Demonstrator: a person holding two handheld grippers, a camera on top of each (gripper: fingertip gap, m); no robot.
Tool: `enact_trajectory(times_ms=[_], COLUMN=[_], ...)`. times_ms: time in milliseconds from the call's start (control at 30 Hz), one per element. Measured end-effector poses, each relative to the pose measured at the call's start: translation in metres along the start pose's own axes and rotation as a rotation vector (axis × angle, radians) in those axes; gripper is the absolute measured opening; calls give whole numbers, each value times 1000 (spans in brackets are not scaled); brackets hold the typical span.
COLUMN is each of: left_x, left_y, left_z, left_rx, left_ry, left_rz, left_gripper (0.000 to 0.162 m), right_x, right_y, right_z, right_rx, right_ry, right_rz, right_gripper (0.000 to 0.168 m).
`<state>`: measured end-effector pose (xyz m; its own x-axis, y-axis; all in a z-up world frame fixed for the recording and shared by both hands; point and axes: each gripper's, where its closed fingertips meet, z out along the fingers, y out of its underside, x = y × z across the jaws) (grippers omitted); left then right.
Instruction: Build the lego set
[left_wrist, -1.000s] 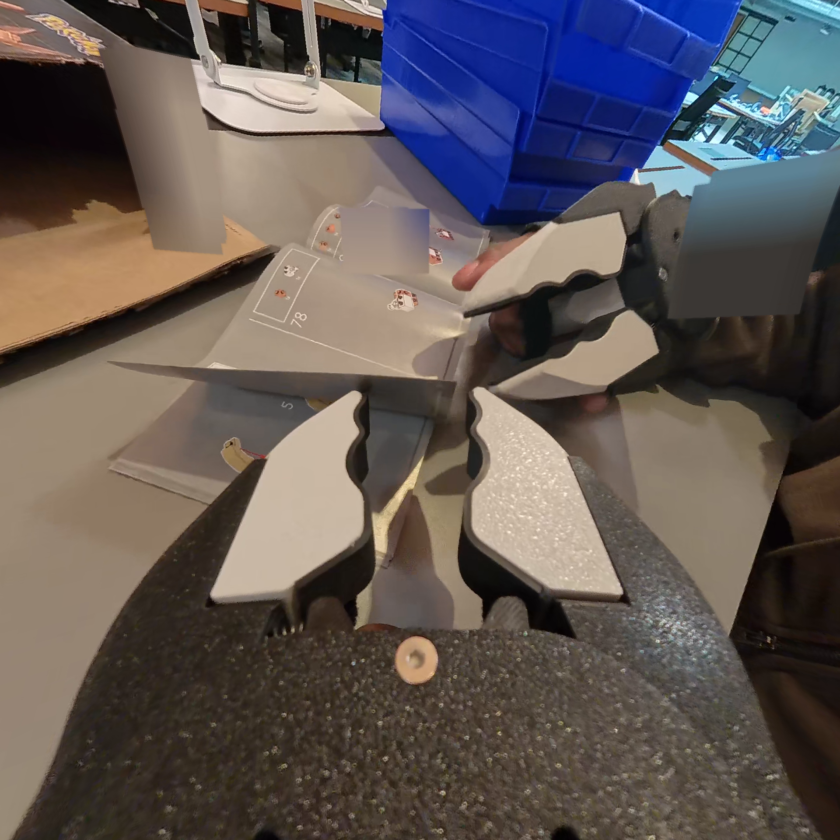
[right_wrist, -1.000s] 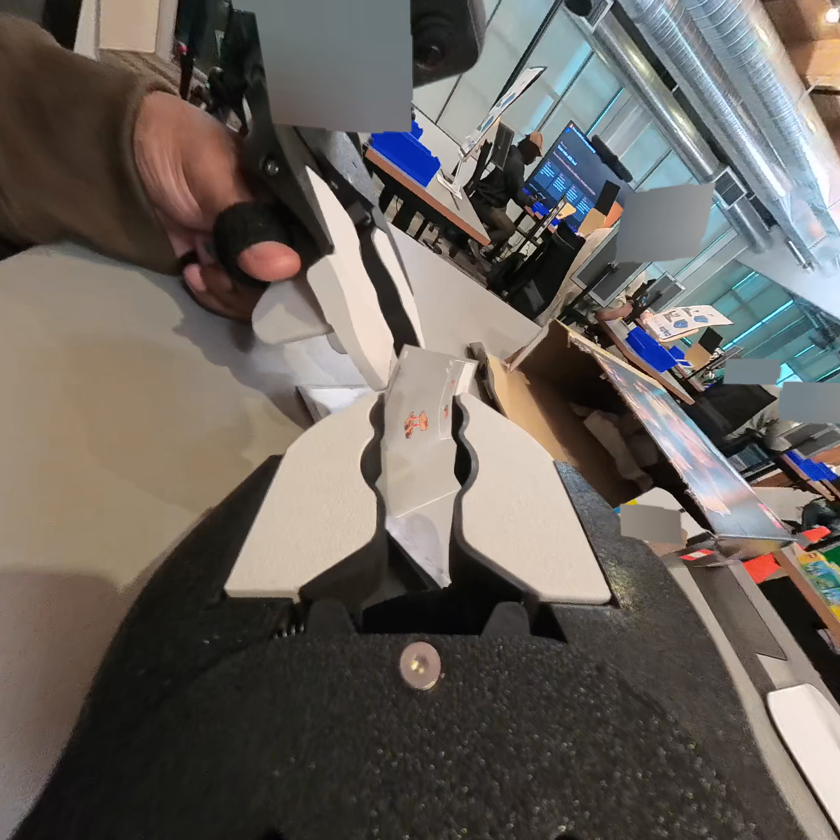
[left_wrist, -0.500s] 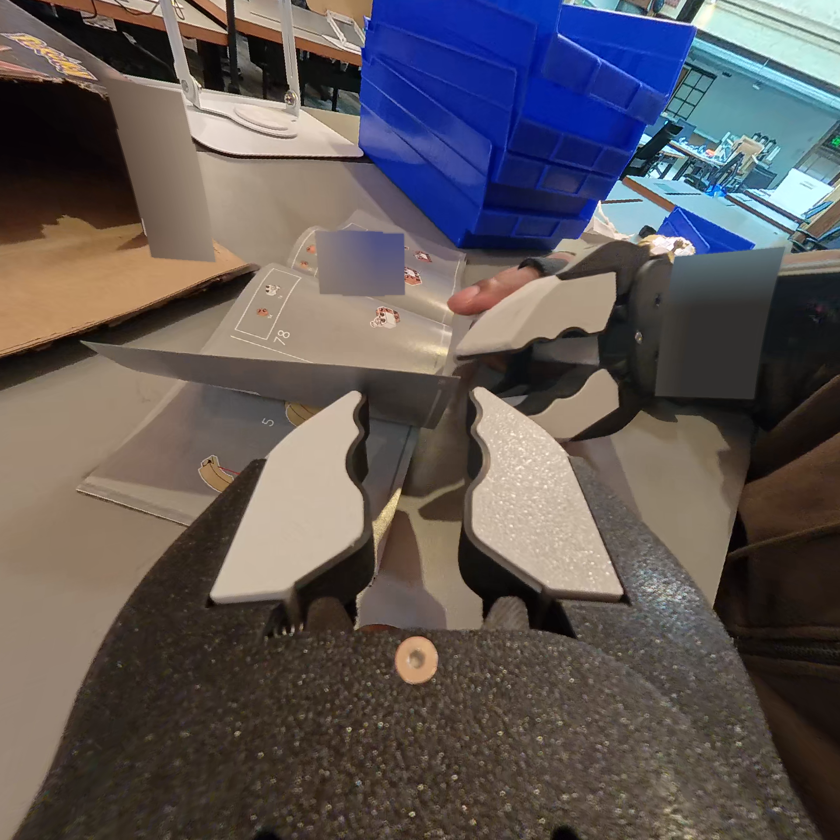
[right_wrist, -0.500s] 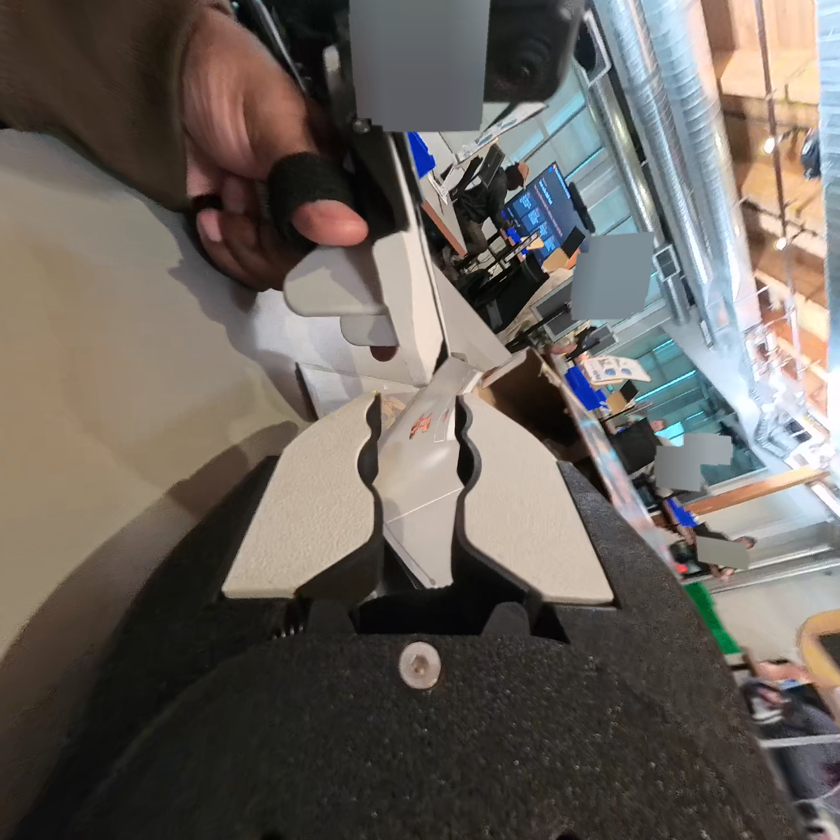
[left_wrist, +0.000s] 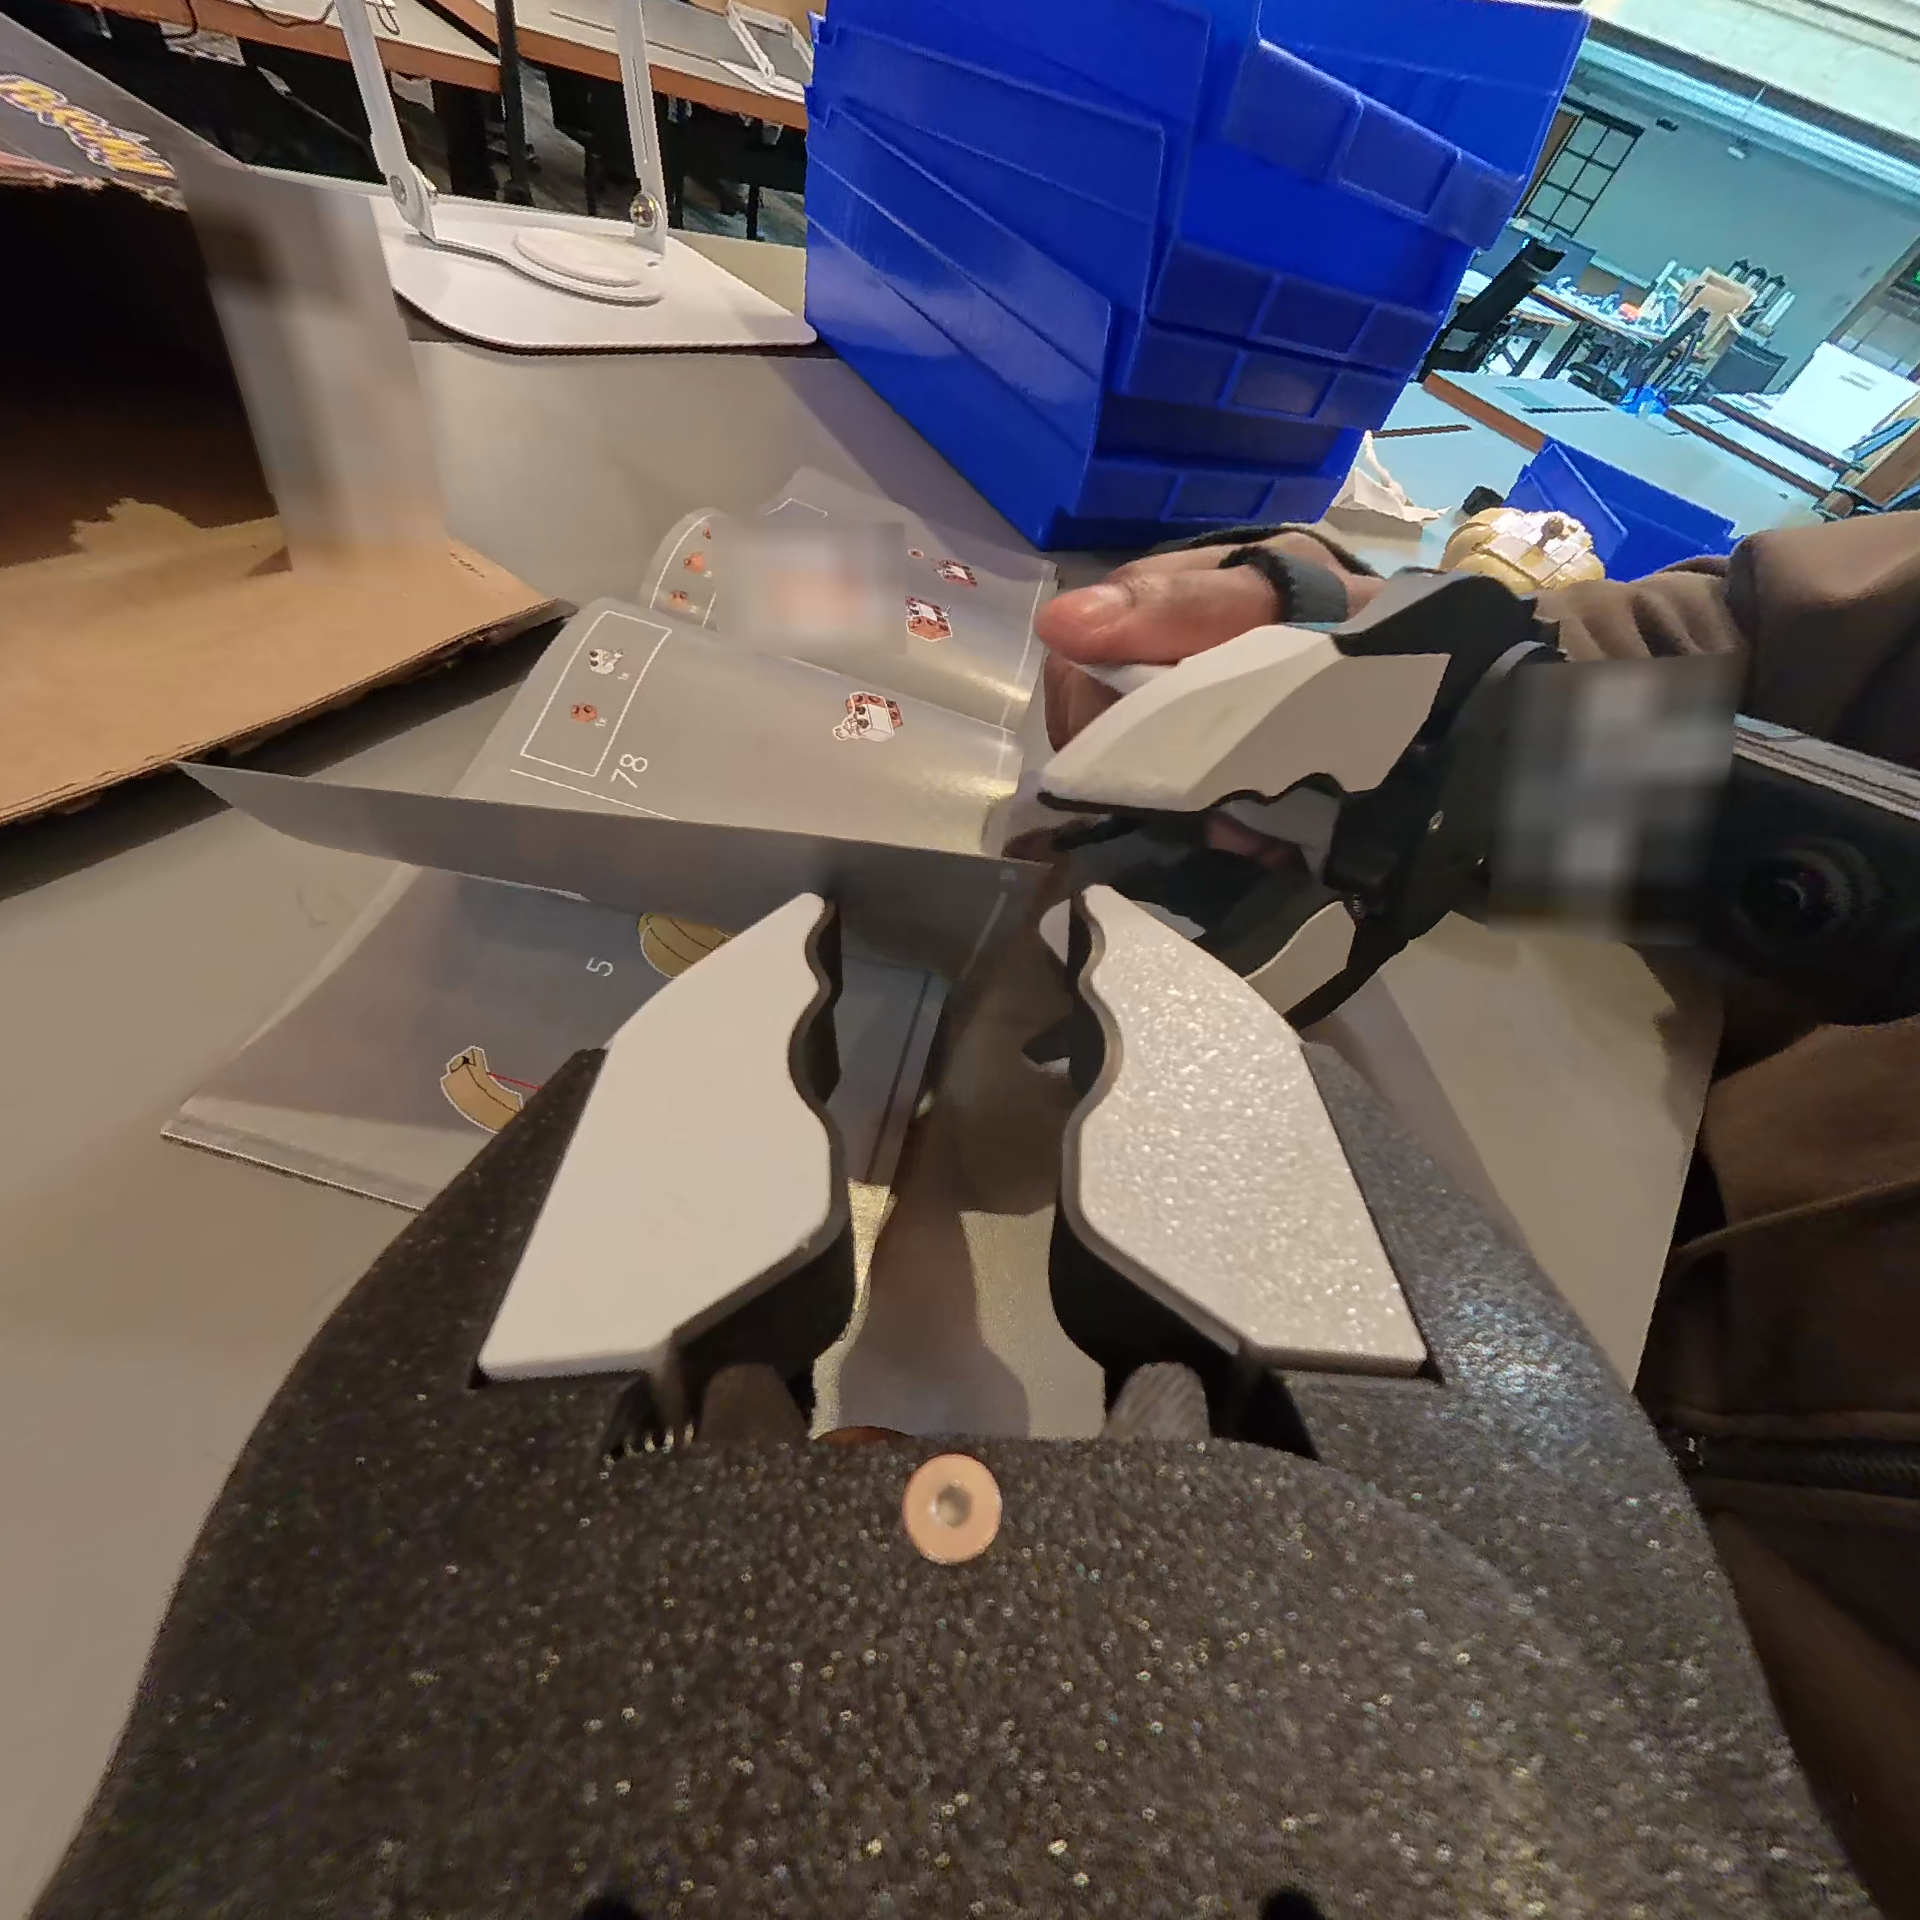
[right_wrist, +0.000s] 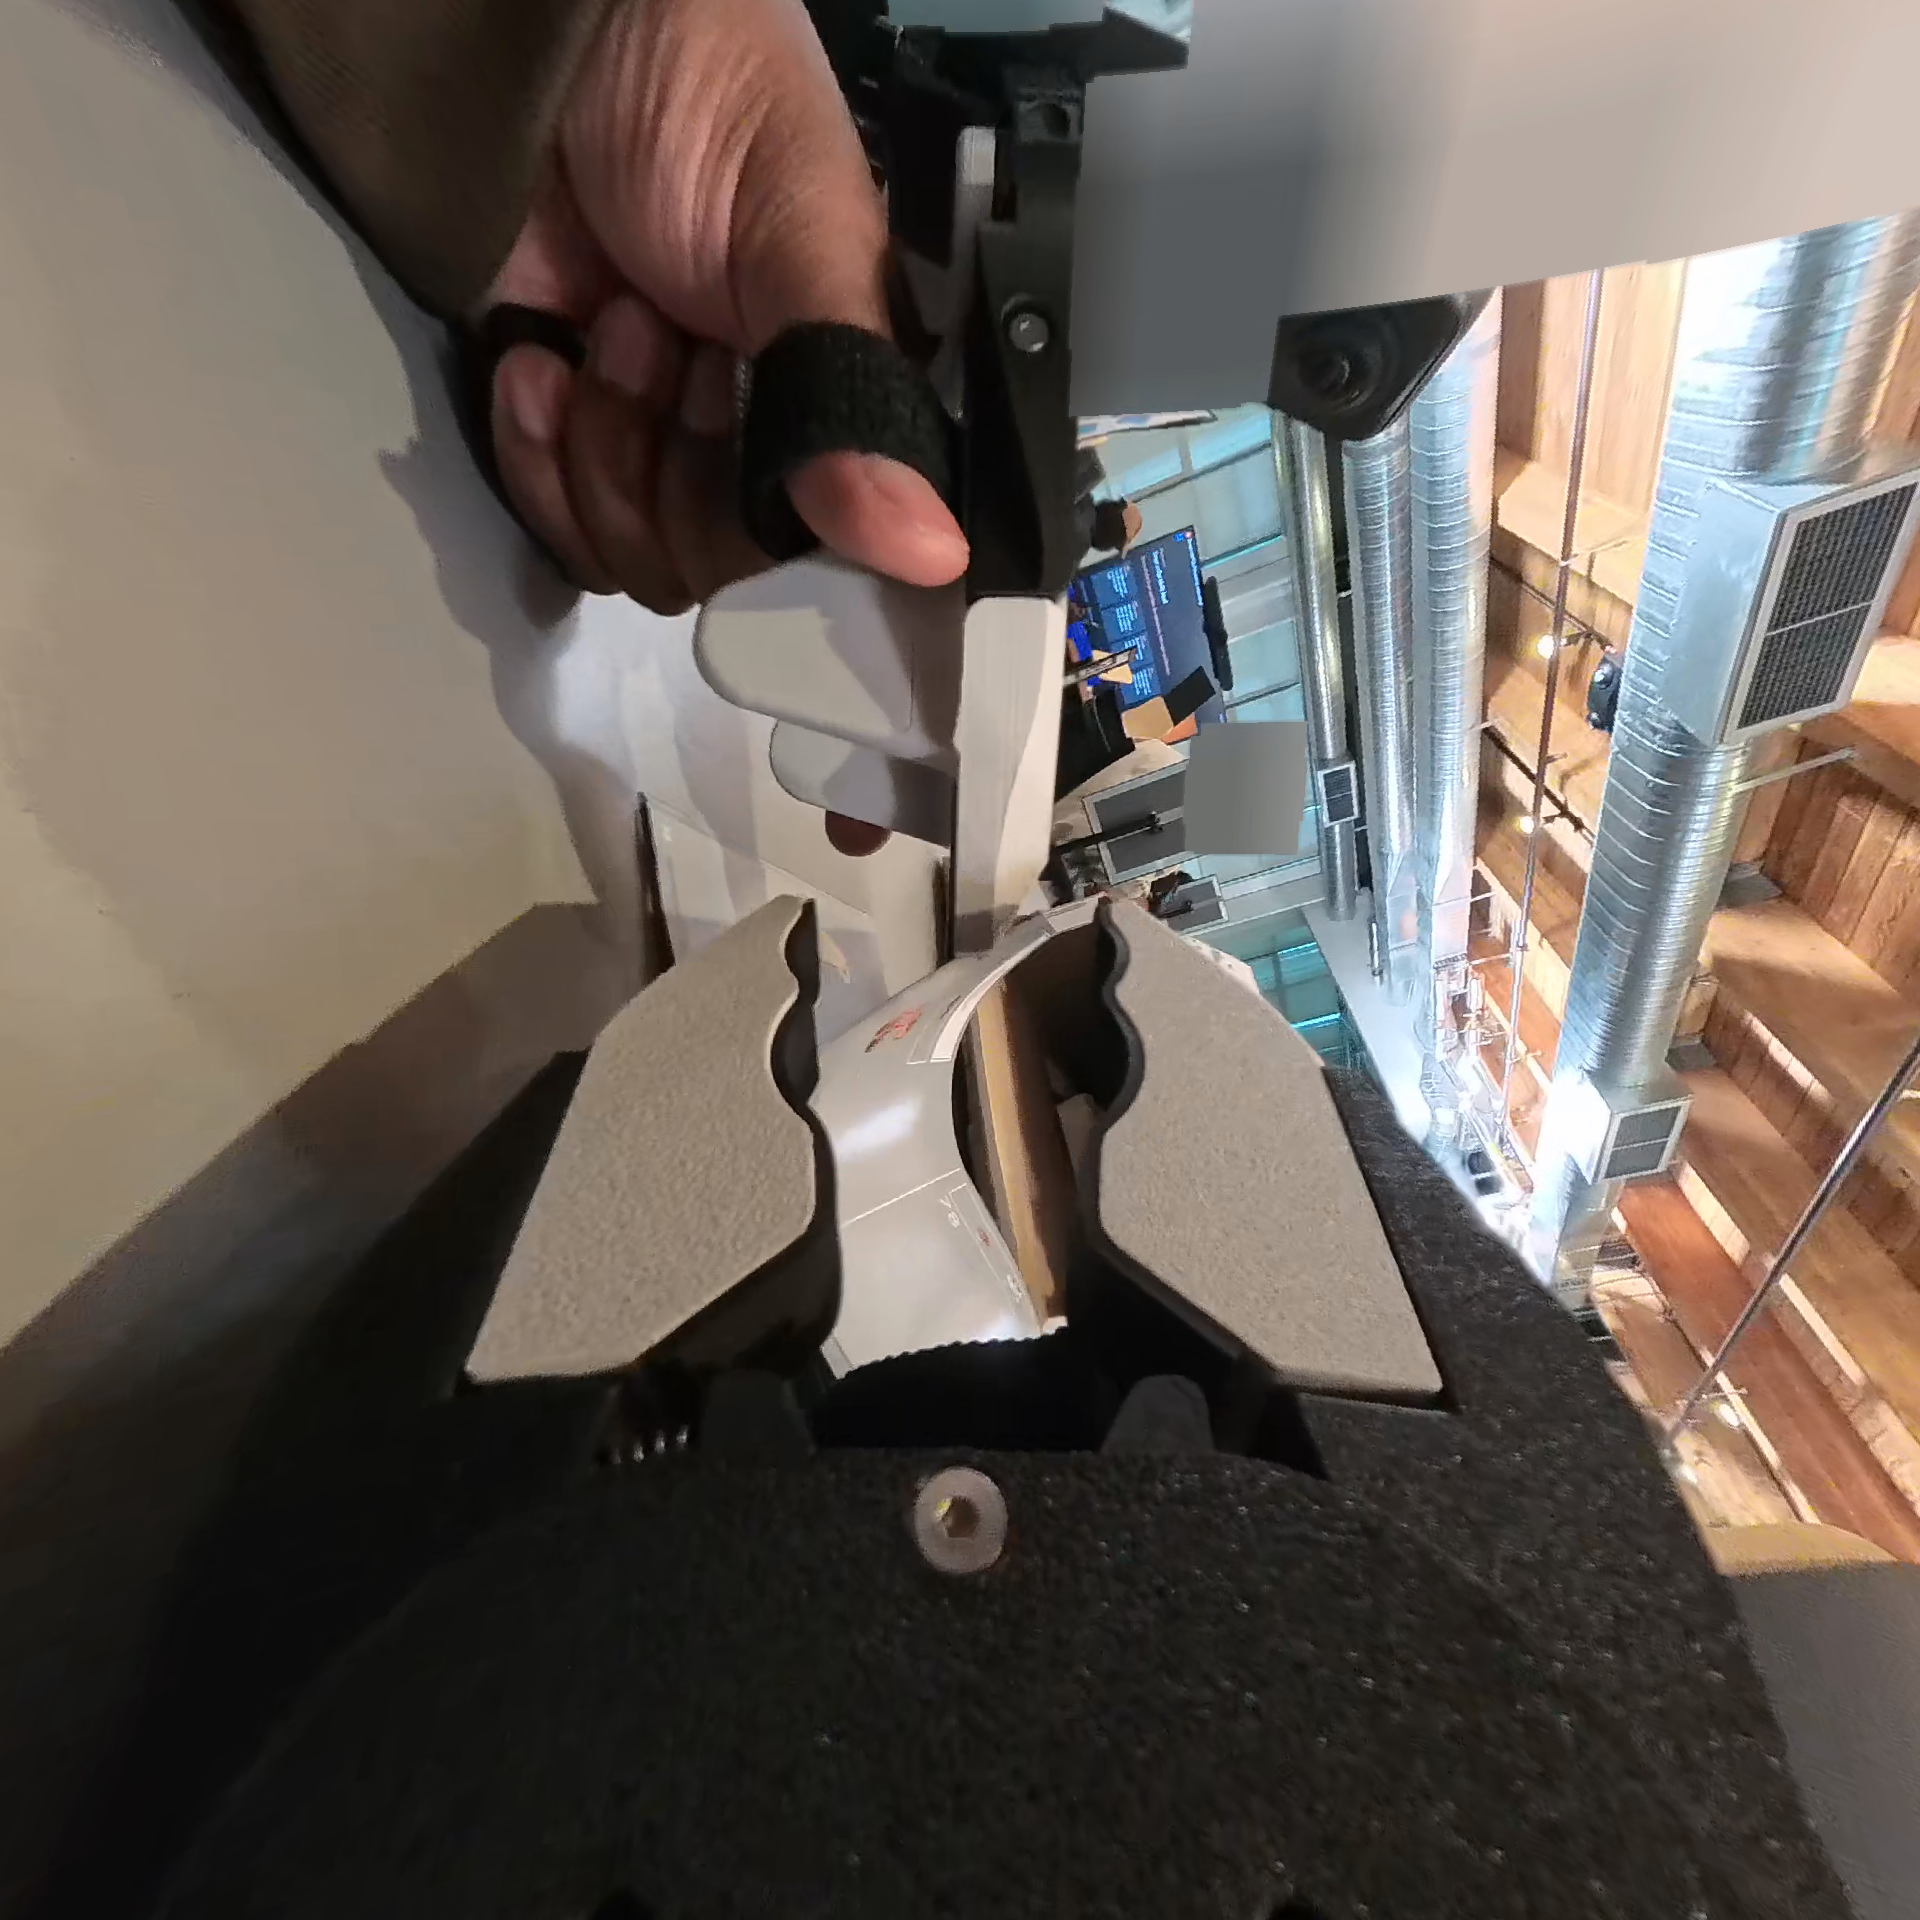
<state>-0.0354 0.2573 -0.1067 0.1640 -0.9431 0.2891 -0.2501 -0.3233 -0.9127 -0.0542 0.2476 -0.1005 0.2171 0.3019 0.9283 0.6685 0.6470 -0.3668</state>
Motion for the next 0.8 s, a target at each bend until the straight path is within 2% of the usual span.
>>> enact_trajectory(times_ms=[800], left_x=[-1], left_y=[2], left_z=[1], left_rx=[-14], left_ry=[-8], left_rz=[-6], left_gripper=[42], right_x=[-10], right_y=[15], right_z=[7], right_rx=[-68], right_ry=[-65], right_rz=[68], right_gripper=[48])
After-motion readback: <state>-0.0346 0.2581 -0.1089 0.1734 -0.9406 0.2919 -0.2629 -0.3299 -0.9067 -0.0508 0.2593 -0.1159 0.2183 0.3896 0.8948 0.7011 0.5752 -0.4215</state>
